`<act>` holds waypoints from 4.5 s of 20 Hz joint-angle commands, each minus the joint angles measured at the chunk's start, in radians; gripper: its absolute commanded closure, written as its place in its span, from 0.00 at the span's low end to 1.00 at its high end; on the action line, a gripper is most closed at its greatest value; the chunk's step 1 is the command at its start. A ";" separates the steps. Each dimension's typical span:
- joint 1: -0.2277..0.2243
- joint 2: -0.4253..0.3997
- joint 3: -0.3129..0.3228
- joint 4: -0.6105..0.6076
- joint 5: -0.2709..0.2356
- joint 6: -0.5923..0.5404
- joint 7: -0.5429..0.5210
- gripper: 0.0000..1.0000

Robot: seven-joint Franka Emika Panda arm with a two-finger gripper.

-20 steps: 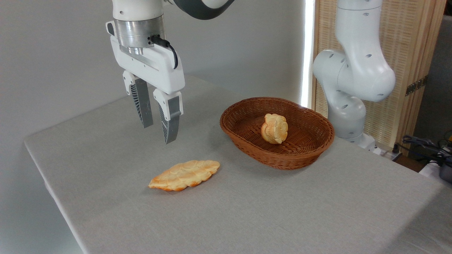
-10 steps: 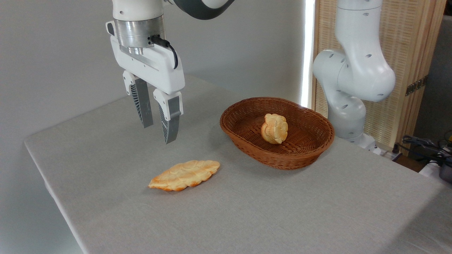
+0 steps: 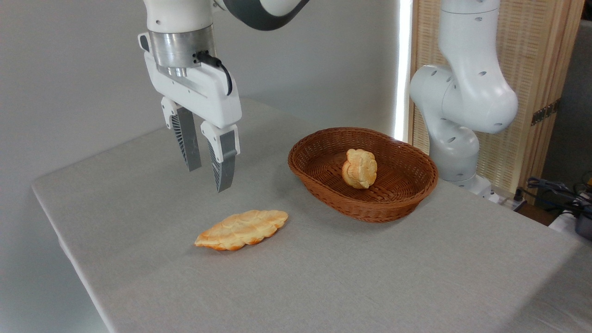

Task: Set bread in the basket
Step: 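Lower the open gripper onto the flat golden bread slice, then close the gripper on the edge of the bread slice, then lift the bread slice and carry it over the wicker basket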

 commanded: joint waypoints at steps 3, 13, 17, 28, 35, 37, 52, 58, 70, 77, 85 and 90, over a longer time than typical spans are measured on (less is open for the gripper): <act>-0.007 0.079 0.008 0.014 0.013 0.090 -0.001 0.00; -0.019 0.131 -0.007 -0.041 0.013 0.086 0.110 0.00; -0.020 0.138 -0.019 -0.081 0.013 0.081 0.230 0.00; -0.027 0.182 -0.025 -0.104 0.013 0.083 0.287 0.00; -0.027 0.192 -0.027 -0.103 0.015 0.097 0.296 0.33; -0.027 0.192 -0.027 -0.103 0.013 0.097 0.304 0.58; -0.025 0.192 -0.027 -0.103 0.013 0.084 0.324 0.65; -0.025 0.180 -0.025 -0.098 0.013 0.083 0.320 0.65; -0.027 -0.071 -0.027 -0.103 -0.030 -0.084 0.152 0.64; -0.030 -0.260 -0.025 -0.227 -0.129 -0.184 0.007 0.63; -0.080 -0.414 -0.024 -0.445 -0.148 -0.196 -0.096 0.48; -0.082 -0.415 -0.030 -0.523 -0.146 -0.202 -0.130 0.16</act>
